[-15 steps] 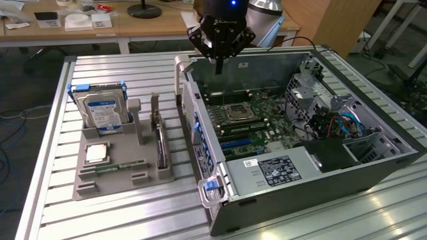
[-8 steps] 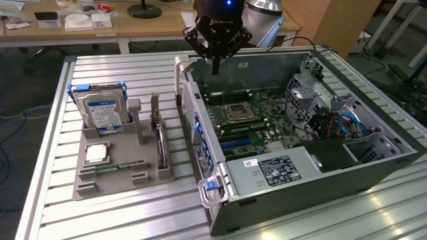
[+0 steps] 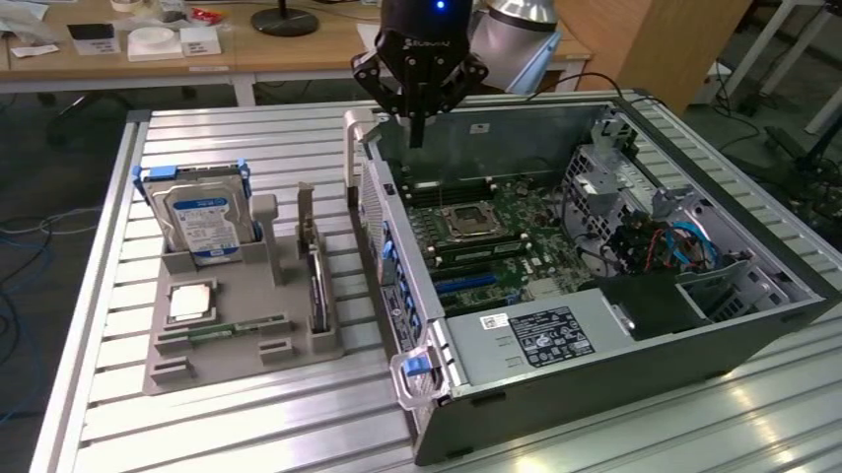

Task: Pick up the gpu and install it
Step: 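Reach for the gpu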

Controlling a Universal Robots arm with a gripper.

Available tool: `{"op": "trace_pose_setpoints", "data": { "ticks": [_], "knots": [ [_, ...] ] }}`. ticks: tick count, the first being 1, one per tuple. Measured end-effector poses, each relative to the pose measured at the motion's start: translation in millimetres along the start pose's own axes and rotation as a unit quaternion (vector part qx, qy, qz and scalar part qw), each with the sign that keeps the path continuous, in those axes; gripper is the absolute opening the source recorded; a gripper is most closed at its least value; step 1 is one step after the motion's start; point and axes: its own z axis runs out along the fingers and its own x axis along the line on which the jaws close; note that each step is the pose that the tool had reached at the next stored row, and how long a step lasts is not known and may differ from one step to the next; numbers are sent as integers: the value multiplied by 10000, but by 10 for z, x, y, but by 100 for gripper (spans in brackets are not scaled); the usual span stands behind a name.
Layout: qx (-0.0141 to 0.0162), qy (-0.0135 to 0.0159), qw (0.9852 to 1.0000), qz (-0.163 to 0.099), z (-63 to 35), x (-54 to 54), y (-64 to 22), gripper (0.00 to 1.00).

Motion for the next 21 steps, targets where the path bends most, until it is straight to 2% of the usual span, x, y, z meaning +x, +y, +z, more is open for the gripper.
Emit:
{"op": "trace_pose_setpoints", "data": {
  "ticks": [21],
  "knots": [
    [0, 0, 10000, 0, -6, 377, -28, 11]
  ]
}}
